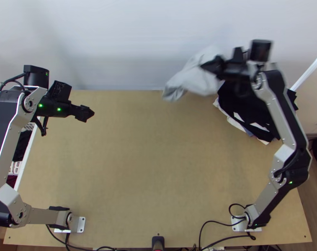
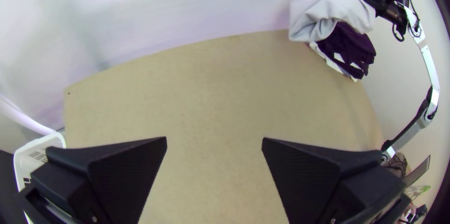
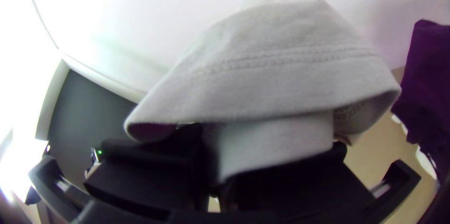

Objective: Fold the t-shirt

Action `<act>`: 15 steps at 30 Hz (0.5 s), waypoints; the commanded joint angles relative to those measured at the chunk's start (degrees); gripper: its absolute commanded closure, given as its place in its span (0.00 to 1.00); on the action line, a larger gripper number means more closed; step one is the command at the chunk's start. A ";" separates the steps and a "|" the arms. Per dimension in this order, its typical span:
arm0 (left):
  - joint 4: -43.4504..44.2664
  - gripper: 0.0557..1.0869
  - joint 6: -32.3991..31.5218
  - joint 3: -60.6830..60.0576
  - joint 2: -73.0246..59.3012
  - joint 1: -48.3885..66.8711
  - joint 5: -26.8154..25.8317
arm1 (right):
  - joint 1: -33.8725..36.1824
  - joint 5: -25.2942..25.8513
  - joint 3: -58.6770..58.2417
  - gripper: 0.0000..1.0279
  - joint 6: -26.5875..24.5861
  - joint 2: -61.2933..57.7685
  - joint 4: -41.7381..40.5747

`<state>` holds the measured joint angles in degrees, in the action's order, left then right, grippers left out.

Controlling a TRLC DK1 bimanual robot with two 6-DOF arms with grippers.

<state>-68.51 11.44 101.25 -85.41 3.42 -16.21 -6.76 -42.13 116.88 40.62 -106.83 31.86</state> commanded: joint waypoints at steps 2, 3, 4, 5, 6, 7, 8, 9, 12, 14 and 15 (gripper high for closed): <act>-0.57 0.04 0.95 -0.97 2.17 -0.08 0.21 | 5.53 -3.49 10.03 0.97 3.94 -0.84 -4.08; -0.57 0.04 0.95 -0.97 2.17 -0.08 0.21 | 7.12 -4.45 11.79 0.97 4.55 -1.63 -4.26; -0.57 0.04 0.95 -0.97 2.17 -0.08 0.21 | 8.61 -4.98 12.93 0.97 5.96 -2.42 -6.02; -0.57 0.04 0.95 -0.97 2.17 -0.08 0.21 | 10.28 -6.30 13.55 0.97 7.54 -2.95 -8.30; -0.57 0.04 0.95 -0.97 2.17 -0.08 0.21 | 11.69 -7.62 13.64 0.97 9.04 -3.30 -10.76; -0.57 0.04 0.95 -0.97 2.17 -0.08 0.21 | 13.09 -8.32 13.99 0.97 10.44 -3.56 -12.78; -0.57 0.04 1.04 -0.88 2.17 -0.08 0.21 | 14.41 -9.64 14.78 0.97 11.67 -4.27 -13.84; -0.57 0.04 1.04 -0.79 2.17 -0.08 0.21 | 15.64 -10.61 15.75 0.97 12.29 -4.88 -14.19; -0.57 0.04 1.04 -0.35 2.17 -0.08 0.21 | 18.37 -12.63 16.10 0.97 12.82 -5.85 -14.72; -0.57 0.04 1.04 -0.09 2.09 -0.08 0.21 | 19.68 -14.38 16.01 0.97 12.82 -6.47 -14.72; -0.57 0.04 1.04 0.00 2.00 -0.17 0.21 | 20.30 -15.35 15.92 0.97 12.82 -6.82 -14.72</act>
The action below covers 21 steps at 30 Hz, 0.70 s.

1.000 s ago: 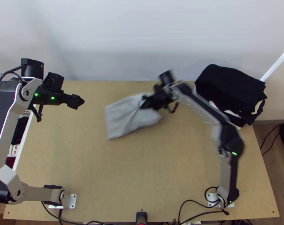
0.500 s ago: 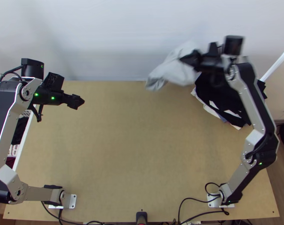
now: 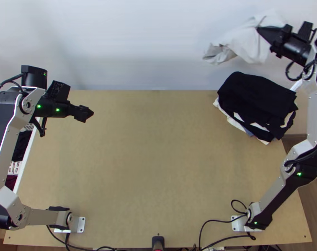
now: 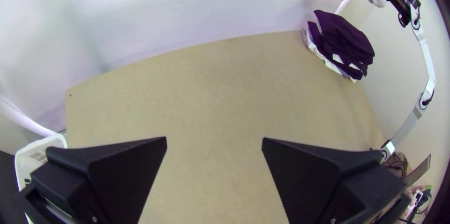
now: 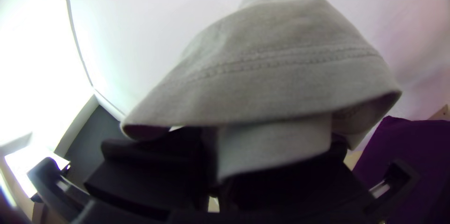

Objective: Fold the t-shirt

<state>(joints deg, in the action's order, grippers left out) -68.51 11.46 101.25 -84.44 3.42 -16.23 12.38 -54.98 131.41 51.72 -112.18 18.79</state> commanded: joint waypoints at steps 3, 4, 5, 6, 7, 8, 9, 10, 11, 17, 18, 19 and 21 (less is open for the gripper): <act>-0.57 0.04 1.02 0.17 0.77 -0.08 0.23 | 2.91 -5.49 1.30 0.97 1.63 -2.96 -1.65; -0.48 0.04 1.02 0.26 0.77 -0.08 0.23 | 3.53 -6.54 1.30 0.97 1.63 -3.57 -1.65; -0.48 0.04 1.02 0.26 0.77 0.01 0.23 | 3.97 -7.25 1.30 0.97 1.71 -4.01 -1.65; -0.57 0.04 1.02 0.26 0.77 0.10 0.23 | 4.49 -7.86 1.30 0.97 1.63 -4.45 -1.65; -0.57 0.04 1.02 0.35 0.77 0.10 0.23 | 5.20 -8.48 1.21 0.97 1.54 -4.89 -1.65; -0.57 0.04 1.02 0.35 0.77 0.10 0.23 | 5.64 -9.09 1.21 0.97 1.54 -5.33 -1.65; -0.57 0.04 1.02 0.35 0.86 0.10 0.23 | 6.08 -9.44 1.04 0.97 1.45 -5.77 -1.65; -0.57 0.04 1.02 0.35 0.86 0.01 0.23 | 6.69 -9.53 0.95 0.97 1.45 -6.38 -1.65; -0.57 0.04 1.02 0.35 0.86 0.01 0.23 | 7.13 -9.79 0.68 0.97 1.36 -6.91 -1.56; -0.57 0.04 0.93 0.61 0.68 0.18 0.23 | 9.85 -10.59 -1.07 0.97 0.39 -10.16 -0.07; -0.57 0.04 0.93 0.70 0.60 0.36 0.23 | 10.29 -10.85 -1.07 0.97 0.22 -10.51 0.73; -0.57 0.04 0.84 0.70 0.60 0.45 0.23 | 10.73 -10.85 -1.07 0.97 -0.40 -10.69 1.60; -0.57 0.04 0.75 0.79 0.60 0.62 0.23 | 11.61 -10.85 -1.16 0.97 -2.59 -10.78 4.33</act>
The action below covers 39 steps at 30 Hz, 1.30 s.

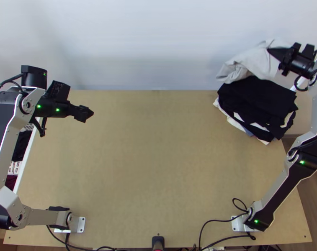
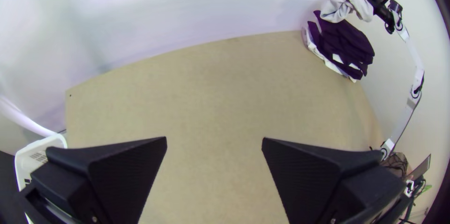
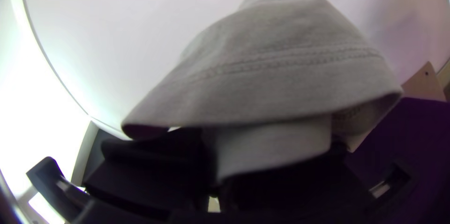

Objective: Fold the t-shirt

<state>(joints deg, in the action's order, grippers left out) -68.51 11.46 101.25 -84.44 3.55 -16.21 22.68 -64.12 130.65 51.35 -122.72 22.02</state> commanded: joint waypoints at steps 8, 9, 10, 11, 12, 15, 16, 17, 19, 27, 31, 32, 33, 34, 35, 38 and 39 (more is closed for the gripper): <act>-0.57 0.04 0.49 1.14 0.68 1.11 0.21 | 4.66 -1.19 -0.40 0.97 -13.65 -0.16 16.83; -0.66 0.04 0.49 1.14 0.68 1.11 0.21 | 4.83 -0.66 -0.40 0.97 -16.37 0.20 19.82; -0.66 0.04 0.49 1.14 0.68 1.19 0.21 | 5.01 0.31 -0.40 0.97 -19.18 0.64 22.89; -0.75 0.04 0.40 1.14 0.77 1.19 0.21 | 5.01 1.28 -0.66 0.97 -22.00 0.99 25.88; -0.75 0.04 0.40 1.05 0.77 1.28 0.21 | 5.10 2.33 -0.84 0.97 -25.25 1.60 28.52; -0.84 0.04 0.31 1.05 0.95 1.63 0.12 | 5.80 5.23 -2.59 0.76 -29.64 3.18 32.38; -0.84 0.04 0.31 1.05 0.95 1.90 0.21 | 6.24 5.67 -3.03 0.54 -31.14 3.62 33.61; -0.84 0.04 0.31 1.05 1.04 2.07 0.21 | 6.59 6.55 -3.38 0.32 -32.54 4.15 34.76; -0.84 0.04 0.31 1.05 1.21 2.42 0.12 | 7.82 8.13 -3.74 0.15 -34.57 4.85 36.34; -1.71 0.04 0.23 0.88 2.44 2.78 0.21 | 16.08 22.90 -9.71 0.04 -41.33 9.95 36.43; -1.89 0.04 0.23 0.44 3.15 2.78 0.21 | 18.28 31.33 -14.55 0.04 -42.92 15.23 33.97; -1.89 0.04 0.31 0.44 3.23 2.78 0.21 | 18.28 32.83 -16.30 0.04 -42.92 17.25 31.77; -1.89 0.04 0.31 0.35 3.32 2.78 0.21 | 18.10 33.97 -18.50 0.04 -42.92 19.53 28.78; -1.89 0.04 0.31 0.35 3.32 2.78 0.21 | 17.40 34.76 -21.05 0.04 -42.74 22.17 24.74; -1.89 0.04 0.31 0.44 3.41 2.78 0.21 | 15.73 35.99 -23.77 0.04 -42.65 24.89 20.08; -1.98 0.04 0.31 0.44 3.41 2.86 0.21 | 8.96 41.71 -32.65 0.04 -43.79 31.57 4.79; -1.98 0.04 0.31 0.53 3.50 2.78 0.21 | 6.33 43.64 -35.02 0.04 -44.32 33.24 0.30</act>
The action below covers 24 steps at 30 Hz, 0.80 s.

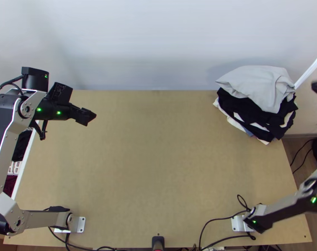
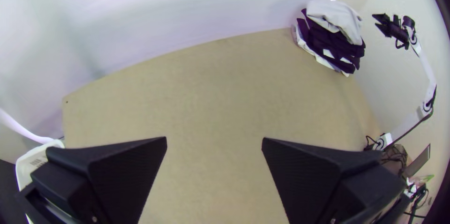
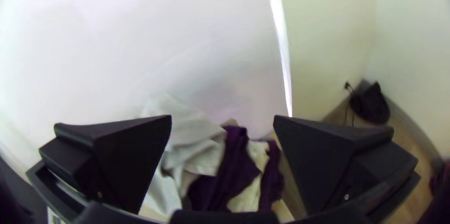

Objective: Fold the t-shirt

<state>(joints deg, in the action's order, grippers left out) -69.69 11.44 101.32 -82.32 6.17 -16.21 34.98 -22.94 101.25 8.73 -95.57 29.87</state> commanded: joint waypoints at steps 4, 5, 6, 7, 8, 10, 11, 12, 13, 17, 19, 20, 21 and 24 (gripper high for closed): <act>-1.06 0.04 0.34 0.55 1.90 0.15 0.21 | -16.88 10.72 -9.76 0.04 -5.66 7.15 -14.84; -1.15 0.04 0.34 0.55 1.99 0.15 0.21 | -19.07 13.27 -10.81 0.04 -6.97 6.71 -17.56; -1.24 0.04 0.34 0.64 2.08 -0.02 0.21 | -20.92 15.03 -11.78 0.05 -7.59 5.92 -20.64; -1.24 0.04 0.34 0.72 2.17 -0.11 0.21 | -22.24 16.35 -12.13 0.05 -8.12 4.43 -22.66; -1.32 0.04 0.34 0.81 2.26 -0.29 0.21 | -23.29 17.84 -12.13 0.05 -8.82 3.02 -24.07; -1.41 0.04 0.34 0.90 2.52 -0.64 0.21 | -24.44 18.98 -11.78 0.05 -8.64 -0.41 -26.00; -1.50 0.04 0.34 0.90 2.52 -0.81 0.21 | -24.52 20.04 -11.78 0.05 -8.82 -2.43 -27.49; -1.76 0.04 0.34 0.99 2.61 -0.90 0.21 | -24.52 20.65 -11.78 0.05 -8.64 -4.45 -28.90; -1.85 0.04 0.34 0.99 2.70 -0.99 0.21 | -24.35 21.09 -11.78 0.05 -8.64 -6.38 -29.87; -1.85 0.04 0.34 1.16 2.78 -1.34 0.21 | -21.62 23.82 -11.96 0.05 -8.64 -13.94 -31.98; -1.94 0.04 0.34 1.43 2.78 -1.43 0.21 | -19.78 24.78 -12.83 0.05 -8.64 -16.23 -31.98; -1.94 0.04 0.25 1.51 2.78 -1.43 0.21 | -18.55 25.49 -13.80 0.05 -8.56 -16.84 -32.86; -1.94 0.04 0.25 1.51 2.78 -1.52 0.21 | -17.76 26.02 -15.03 0.05 -8.56 -17.11 -33.73; -1.94 0.04 -0.02 1.34 2.78 -1.52 0.21 | -15.47 26.54 -20.31 0.05 -8.38 -16.40 -36.20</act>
<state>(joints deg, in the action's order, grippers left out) -70.70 11.42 101.43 -80.93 5.08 -16.21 16.80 1.32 86.67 0.86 -111.61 -6.98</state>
